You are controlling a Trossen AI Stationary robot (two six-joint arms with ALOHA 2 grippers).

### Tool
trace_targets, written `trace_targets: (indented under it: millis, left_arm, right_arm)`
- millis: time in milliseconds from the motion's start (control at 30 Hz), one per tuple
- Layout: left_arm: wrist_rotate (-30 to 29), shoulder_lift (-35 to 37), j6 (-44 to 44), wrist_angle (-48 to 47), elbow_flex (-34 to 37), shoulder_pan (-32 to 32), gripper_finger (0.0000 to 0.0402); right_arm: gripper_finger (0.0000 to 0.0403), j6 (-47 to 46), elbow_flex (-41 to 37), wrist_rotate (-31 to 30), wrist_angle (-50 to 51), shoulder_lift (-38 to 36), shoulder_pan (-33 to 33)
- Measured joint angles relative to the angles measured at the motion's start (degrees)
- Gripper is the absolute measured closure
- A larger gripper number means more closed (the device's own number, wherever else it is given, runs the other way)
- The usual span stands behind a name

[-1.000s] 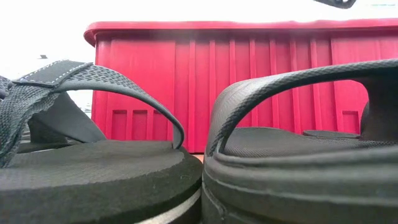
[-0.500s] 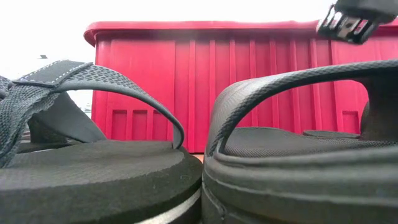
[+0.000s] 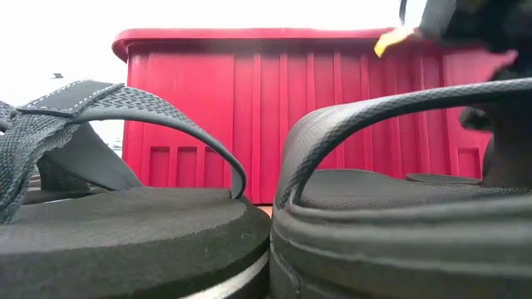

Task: Pick and place slides into bin
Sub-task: Put the slide into the bin

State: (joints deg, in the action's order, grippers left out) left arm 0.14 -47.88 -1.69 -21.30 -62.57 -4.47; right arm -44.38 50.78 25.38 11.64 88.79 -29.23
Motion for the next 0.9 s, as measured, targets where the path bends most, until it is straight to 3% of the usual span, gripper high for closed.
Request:
trace_targets:
  millis: [333,533,900]
  left_arm:
    - [-0.13,0.0,0.31,-0.08,0.0,0.0,0.0376]
    - [-0.15,0.0,0.44,-0.11,0.0,0.0,0.0376]
    - [-0.17,0.0,0.88,-1.25,0.0,0.0,0.0376]
  right_arm:
    - [0.0193,-2.11,-4.89,0.23,-10.77,-0.08,-0.51]
    - [0.0193,-1.59,-4.98,0.11,-11.24,0.03,-0.59]
    - [0.0195,-4.93,-4.98,3.48,-21.13,8.3,-2.57]
